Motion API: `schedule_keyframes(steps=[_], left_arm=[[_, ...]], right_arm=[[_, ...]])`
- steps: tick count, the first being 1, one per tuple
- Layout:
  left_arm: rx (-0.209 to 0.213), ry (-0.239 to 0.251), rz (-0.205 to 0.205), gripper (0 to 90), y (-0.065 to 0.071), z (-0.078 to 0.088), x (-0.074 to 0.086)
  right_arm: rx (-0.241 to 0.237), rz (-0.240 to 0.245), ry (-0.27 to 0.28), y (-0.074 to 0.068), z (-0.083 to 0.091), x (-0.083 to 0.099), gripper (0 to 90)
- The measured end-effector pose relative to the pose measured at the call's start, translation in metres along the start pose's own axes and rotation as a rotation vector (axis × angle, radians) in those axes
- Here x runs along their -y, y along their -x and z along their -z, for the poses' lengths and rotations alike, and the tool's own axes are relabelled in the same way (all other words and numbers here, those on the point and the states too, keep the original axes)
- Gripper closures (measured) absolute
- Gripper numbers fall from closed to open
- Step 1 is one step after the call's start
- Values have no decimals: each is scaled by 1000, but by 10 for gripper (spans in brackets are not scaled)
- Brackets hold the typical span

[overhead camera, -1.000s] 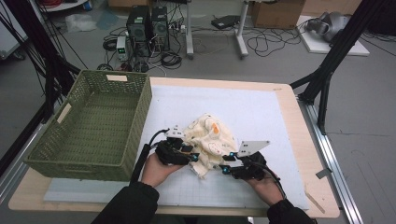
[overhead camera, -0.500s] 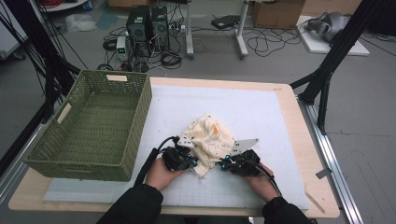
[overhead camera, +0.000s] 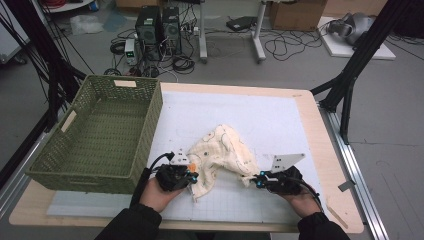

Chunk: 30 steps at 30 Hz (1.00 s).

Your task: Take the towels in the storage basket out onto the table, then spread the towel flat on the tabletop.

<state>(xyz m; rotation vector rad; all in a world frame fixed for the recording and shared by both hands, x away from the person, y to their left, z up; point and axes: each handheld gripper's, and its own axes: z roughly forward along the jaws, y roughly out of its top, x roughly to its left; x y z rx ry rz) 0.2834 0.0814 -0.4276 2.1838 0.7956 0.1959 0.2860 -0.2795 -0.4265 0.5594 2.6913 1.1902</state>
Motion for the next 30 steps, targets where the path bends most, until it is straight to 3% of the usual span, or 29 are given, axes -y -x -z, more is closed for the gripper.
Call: schedule_keyframes(steps=[6,13,18,20,21,22,24,27,30], left_arm=[[-34,39,4,891,-1,8,4],[-35,44,14,891,-2,6,6],[-41,67,12,891,2,15,6],[-55,72,18,889,1,20,8],[-51,80,28,797,2,21,9],[-48,74,35,797,2,22,9],[-24,78,32,678,6,21,10],[5,66,-3,630,11,18,11],[2,12,-11,636,10,6,14]], right_arm=[[-15,8,-1,-2,2,2,835],[-32,31,-5,-7,2,3,832],[-45,48,-22,-13,6,8,831],[-24,49,-26,-15,10,11,791],[-2,19,-7,-16,14,12,704],[-2,19,-7,-16,14,12,704],[-3,30,34,-22,17,7,652],[-8,37,33,-26,13,2,624],[-38,44,15,-30,3,-4,602]])
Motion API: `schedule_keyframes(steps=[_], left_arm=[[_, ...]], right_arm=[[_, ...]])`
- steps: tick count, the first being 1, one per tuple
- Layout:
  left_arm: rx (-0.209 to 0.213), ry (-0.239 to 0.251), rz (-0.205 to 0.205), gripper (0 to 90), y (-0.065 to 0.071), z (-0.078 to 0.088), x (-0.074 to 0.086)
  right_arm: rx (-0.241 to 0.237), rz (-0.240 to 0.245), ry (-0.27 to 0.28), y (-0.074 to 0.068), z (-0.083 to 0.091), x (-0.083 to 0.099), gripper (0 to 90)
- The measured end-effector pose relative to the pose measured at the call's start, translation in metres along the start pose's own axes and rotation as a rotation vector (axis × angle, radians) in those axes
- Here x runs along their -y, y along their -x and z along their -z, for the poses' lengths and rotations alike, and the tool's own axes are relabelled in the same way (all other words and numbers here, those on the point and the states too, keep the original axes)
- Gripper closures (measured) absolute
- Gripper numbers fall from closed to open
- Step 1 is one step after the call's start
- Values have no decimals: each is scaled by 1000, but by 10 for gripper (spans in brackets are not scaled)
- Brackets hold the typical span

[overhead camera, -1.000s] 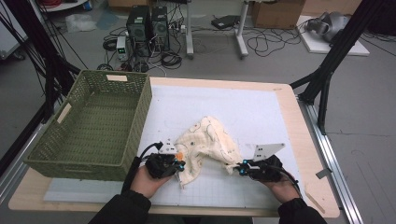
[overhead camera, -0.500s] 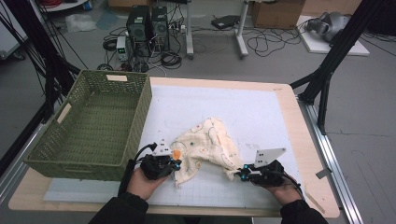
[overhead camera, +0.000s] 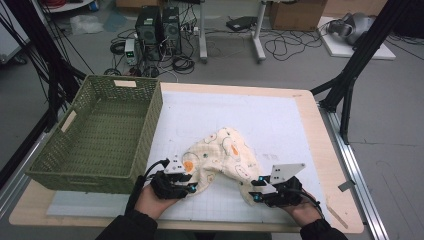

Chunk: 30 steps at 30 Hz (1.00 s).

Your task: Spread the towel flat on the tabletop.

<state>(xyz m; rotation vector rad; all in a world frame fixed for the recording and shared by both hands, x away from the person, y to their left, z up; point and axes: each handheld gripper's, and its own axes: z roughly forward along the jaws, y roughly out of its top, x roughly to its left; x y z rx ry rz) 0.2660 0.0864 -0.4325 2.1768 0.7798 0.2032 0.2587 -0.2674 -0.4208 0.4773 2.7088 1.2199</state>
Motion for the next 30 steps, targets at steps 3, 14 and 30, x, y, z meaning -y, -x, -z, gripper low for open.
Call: schedule_keyframes(steps=[3,14,30], left_arm=[[-11,1,3,713,-3,-7,7],[-18,31,20,888,3,15,7],[39,127,-11,755,13,43,2]], right_arm=[[-9,8,-20,-1,-6,-1,602],[-70,55,-64,7,-3,8,863],[-97,16,78,11,26,5,692]])
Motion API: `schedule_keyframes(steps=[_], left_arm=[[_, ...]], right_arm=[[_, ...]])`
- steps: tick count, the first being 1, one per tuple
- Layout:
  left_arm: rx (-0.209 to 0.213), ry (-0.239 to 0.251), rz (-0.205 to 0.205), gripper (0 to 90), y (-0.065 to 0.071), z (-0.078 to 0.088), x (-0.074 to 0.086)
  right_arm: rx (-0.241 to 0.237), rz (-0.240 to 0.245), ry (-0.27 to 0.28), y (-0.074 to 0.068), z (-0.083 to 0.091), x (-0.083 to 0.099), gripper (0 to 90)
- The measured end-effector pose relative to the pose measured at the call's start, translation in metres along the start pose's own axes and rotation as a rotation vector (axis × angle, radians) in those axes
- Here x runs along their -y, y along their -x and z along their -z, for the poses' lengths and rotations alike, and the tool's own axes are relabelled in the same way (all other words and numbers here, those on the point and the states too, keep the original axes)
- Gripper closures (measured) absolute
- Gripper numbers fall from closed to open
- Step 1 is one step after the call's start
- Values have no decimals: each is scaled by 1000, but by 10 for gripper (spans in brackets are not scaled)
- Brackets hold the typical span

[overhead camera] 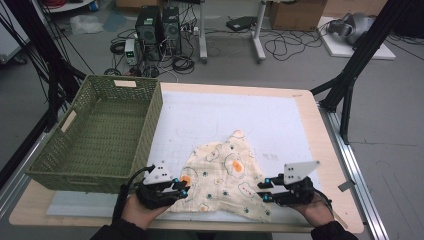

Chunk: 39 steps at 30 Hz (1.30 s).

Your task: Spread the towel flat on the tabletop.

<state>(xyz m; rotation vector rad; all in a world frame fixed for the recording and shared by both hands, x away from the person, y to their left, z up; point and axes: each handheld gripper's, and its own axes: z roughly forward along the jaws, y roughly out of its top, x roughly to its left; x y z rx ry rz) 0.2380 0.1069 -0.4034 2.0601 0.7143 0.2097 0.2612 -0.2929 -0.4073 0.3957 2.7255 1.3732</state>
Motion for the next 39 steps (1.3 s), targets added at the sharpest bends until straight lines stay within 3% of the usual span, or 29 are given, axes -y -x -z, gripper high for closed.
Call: schedule_keyframes(steps=[2,3,5,9,12,14,16,17,18,20,22,25,29,33,36,38,39], left_arm=[[-18,11,3,753,-6,-9,-6],[-25,14,8,754,-10,-14,-9],[-47,10,14,753,-19,-26,-14],[-99,-15,42,736,-36,-49,-22],[-151,-44,49,736,-45,-64,-25],[-160,-70,63,738,-50,-72,-26],[-179,-108,59,784,-51,-80,-25],[-168,-136,57,865,-52,-83,-23],[-168,-149,48,865,-51,-84,-22],[-174,-154,43,881,-50,-83,-23],[-193,-161,31,882,-48,-80,-23],[-199,-143,30,884,-43,-72,-23],[-204,-110,23,883,-31,-56,-20],[-140,-94,30,879,-20,-47,-13],[-101,-82,27,832,-20,-48,-14],[-36,-26,93,753,-26,-47,-19],[-28,2,109,745,-28,-46,-22]], right_arm=[[50,-12,-16,13,-5,-2,685],[85,-33,-37,27,-10,-3,676],[110,-38,-52,35,-13,-4,670],[179,-110,-80,63,-27,-1,636],[195,-130,-90,71,-31,1,636],[197,-155,-96,76,-34,4,641],[194,-163,-115,79,-37,6,685],[167,-169,-123,80,-41,6,787],[167,-169,-123,80,-41,6,787],[155,-152,-120,79,-40,4,869],[156,-146,-122,78,-39,3,870],[197,-122,-111,74,-31,-4,872],[240,-49,-95,60,-20,-22,872],[202,14,-143,41,-30,-29,872],[125,0,-161,35,-48,-23,871],[92,6,-200,35,-57,-20,856],[90,14,-204,34,-58,-20,840]])
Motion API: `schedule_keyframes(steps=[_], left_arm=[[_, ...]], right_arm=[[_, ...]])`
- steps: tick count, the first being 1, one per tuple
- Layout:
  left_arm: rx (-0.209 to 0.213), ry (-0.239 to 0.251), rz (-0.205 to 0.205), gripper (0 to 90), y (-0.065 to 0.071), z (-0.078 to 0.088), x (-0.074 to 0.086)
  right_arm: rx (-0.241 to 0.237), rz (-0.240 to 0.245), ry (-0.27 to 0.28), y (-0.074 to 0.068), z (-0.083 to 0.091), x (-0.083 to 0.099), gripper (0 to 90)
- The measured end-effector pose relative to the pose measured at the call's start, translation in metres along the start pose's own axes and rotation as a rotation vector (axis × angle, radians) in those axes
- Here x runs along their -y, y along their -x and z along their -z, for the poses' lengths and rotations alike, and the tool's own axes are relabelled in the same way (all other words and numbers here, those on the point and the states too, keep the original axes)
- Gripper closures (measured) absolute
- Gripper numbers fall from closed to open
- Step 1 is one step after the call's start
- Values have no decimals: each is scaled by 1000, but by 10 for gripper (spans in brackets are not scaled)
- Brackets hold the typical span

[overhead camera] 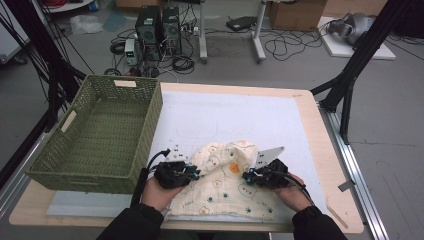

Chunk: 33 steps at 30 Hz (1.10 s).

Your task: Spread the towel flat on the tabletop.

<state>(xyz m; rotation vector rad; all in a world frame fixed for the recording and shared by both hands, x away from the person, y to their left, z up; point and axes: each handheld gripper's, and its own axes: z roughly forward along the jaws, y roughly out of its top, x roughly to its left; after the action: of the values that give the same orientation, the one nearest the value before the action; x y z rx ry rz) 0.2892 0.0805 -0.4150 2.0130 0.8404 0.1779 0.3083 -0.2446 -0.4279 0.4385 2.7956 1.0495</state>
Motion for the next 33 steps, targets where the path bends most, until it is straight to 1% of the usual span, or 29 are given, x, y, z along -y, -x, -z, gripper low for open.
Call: schedule_keyframes(steps=[1,2,3,5,6,7,8,9,10,11,12,14,15,16,17,18,19,20,22,24,25,26,27,28,30,31,32,33], left_arm=[[-3,20,0,745,-1,0,-4],[-11,30,-1,745,-3,-2,-8],[-22,34,-1,745,-5,-4,-12],[-48,40,6,756,-11,-11,-19],[-69,40,4,769,-13,-15,-21],[-92,36,-1,802,-15,-18,-22],[-109,40,10,802,-18,-22,-22],[-119,45,25,813,-21,-24,-22],[-133,40,34,827,-25,-26,-22],[-147,40,49,828,-28,-29,-21],[-154,27,64,828,-31,-31,-20],[-184,9,65,827,-35,-36,-19],[-194,-1,73,827,-37,-38,-19],[-200,-10,78,827,-39,-40,-19],[-212,-15,74,827,-40,-41,-19],[-219,-14,77,824,-41,-43,-18],[-221,-22,77,824,-41,-45,-18],[-233,-42,73,812,-42,-48,-17],[-254,-74,64,769,-43,-52,-14],[-261,-78,48,758,-42,-54,-14],[-269,-81,38,765,-41,-55,-14],[-277,-78,26,796,-40,-56,-14],[-273,-78,23,825,-40,-56,-14],[-267,-78,32,878,-40,-56,-14],[-264,-78,37,889,-40,-55,-14],[-265,-80,39,892,-40,-55,-14],[-270,-81,34,893,-40,-54,-14],[-282,-82,31,894,-39,-53,-14]], right_arm=[[1,4,43,2,6,-1,821],[7,-6,58,3,9,-1,817],[7,-6,58,3,9,-1,817],[10,-21,81,7,16,-1,815],[16,-29,86,10,18,0,812],[33,-46,109,14,25,2,812],[33,-46,109,14,25,2,812],[44,-56,124,17,29,3,811],[66,-68,139,24,35,5,808],[81,-77,147,29,38,5,804],[81,-77,147,29,38,5,804],[96,-108,161,37,41,7,805],[108,-120,166,41,41,8,805],[110,-139,166,46,39,10,805],[113,-158,156,50,36,12,803],[112,-180,130,55,29,14,778],[112,-180,130,55,29,14,778],[100,-191,124,57,25,14,760],[91,-191,111,59,16,12,722],[91,-187,85,59,6,11,692],[86,-195,68,59,2,10,687],[80,-193,61,59,-3,10,684],[74,-192,51,59,-7,9,685],[70,-188,48,58,-11,8,693],[80,-182,55,57,-13,6,766],[74,-188,57,57,-14,6,820],[50,-195,63,57,-14,6,879],[39,-198,61,57,-14,6,891]])
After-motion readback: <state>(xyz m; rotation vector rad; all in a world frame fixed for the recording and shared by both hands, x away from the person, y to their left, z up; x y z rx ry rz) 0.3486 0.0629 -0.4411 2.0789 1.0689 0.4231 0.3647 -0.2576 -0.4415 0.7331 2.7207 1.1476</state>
